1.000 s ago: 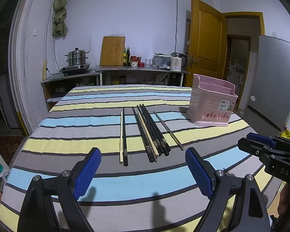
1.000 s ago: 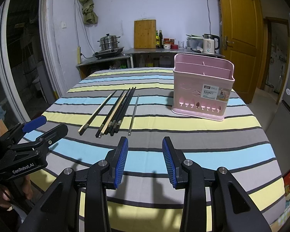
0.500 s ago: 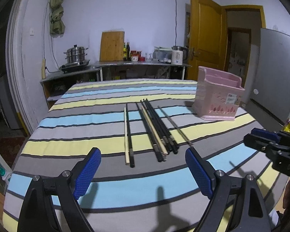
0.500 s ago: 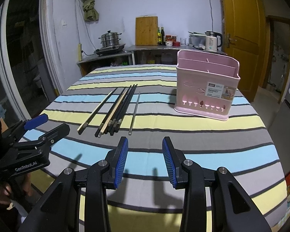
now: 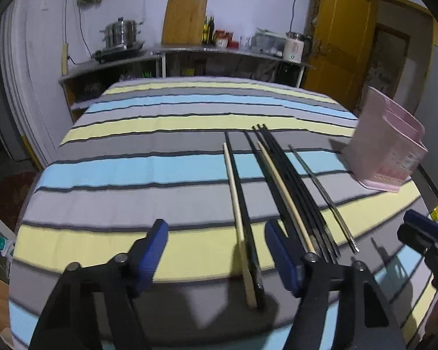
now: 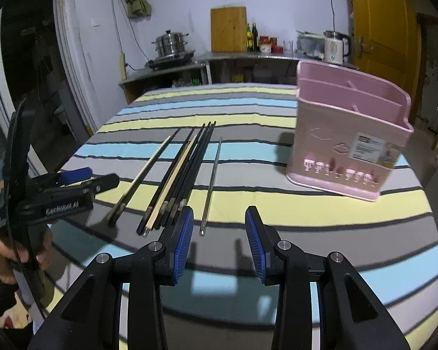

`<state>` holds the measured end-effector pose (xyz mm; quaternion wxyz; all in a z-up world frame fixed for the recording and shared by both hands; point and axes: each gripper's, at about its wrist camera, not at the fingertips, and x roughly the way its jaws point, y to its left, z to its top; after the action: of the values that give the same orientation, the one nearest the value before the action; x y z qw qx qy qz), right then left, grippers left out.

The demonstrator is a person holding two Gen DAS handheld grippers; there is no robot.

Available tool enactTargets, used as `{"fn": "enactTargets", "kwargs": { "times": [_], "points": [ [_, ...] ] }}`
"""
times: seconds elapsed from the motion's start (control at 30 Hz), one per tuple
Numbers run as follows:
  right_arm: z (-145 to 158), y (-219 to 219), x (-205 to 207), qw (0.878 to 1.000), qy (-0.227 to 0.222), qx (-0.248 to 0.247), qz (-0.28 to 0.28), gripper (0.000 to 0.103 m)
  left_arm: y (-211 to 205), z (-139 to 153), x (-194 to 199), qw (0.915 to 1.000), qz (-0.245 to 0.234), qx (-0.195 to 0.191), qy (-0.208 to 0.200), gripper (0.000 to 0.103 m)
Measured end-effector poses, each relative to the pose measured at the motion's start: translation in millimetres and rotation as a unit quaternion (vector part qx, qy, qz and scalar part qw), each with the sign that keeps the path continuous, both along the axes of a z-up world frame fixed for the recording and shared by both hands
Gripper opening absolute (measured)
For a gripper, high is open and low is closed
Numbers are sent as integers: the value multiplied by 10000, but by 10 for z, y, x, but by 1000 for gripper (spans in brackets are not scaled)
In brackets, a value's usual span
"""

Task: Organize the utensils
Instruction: 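Grasp a light wooden chopstick with the left tool while the right tool grasps a metal fork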

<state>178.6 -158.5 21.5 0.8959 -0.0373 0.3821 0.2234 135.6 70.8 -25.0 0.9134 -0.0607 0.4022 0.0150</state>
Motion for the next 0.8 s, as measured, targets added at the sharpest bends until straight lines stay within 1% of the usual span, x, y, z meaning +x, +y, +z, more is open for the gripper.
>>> {"fn": "enactTargets", "kwargs": {
  "times": [0.07,0.13,0.23,0.3,0.37,0.43,0.6,0.73,0.8],
  "points": [
    [-33,49,121,10000,87,-1,16,38,33,-11,133,10000,-44,-19,34,63],
    [-61,95,234,9999,141,-1,23,38,63,-38,300,9999,-53,-31,111,59],
    [-113,165,423,9997,254,-23,-20,38,84,-87,503,9997,-87,-88,225,54],
    [-153,201,536,9994,348,-20,-54,38,99,-135,607,9994,-89,-105,312,47],
    [-188,241,633,9990,432,-57,-82,38,106,-191,705,9992,-103,-109,374,44],
    [-219,279,709,9987,496,-82,-85,38,116,-252,791,9989,-122,-121,426,43],
    [-307,386,870,9979,629,-122,-69,38,128,-280,907,9990,-96,-123,413,43],
    [-371,449,978,9973,715,-147,-58,38,130,-290,956,9991,-180,22,389,42],
    [-404,471,1027,9970,752,-187,-64,38,136,-287,953,9990,-201,39,396,40]
  ]
}}
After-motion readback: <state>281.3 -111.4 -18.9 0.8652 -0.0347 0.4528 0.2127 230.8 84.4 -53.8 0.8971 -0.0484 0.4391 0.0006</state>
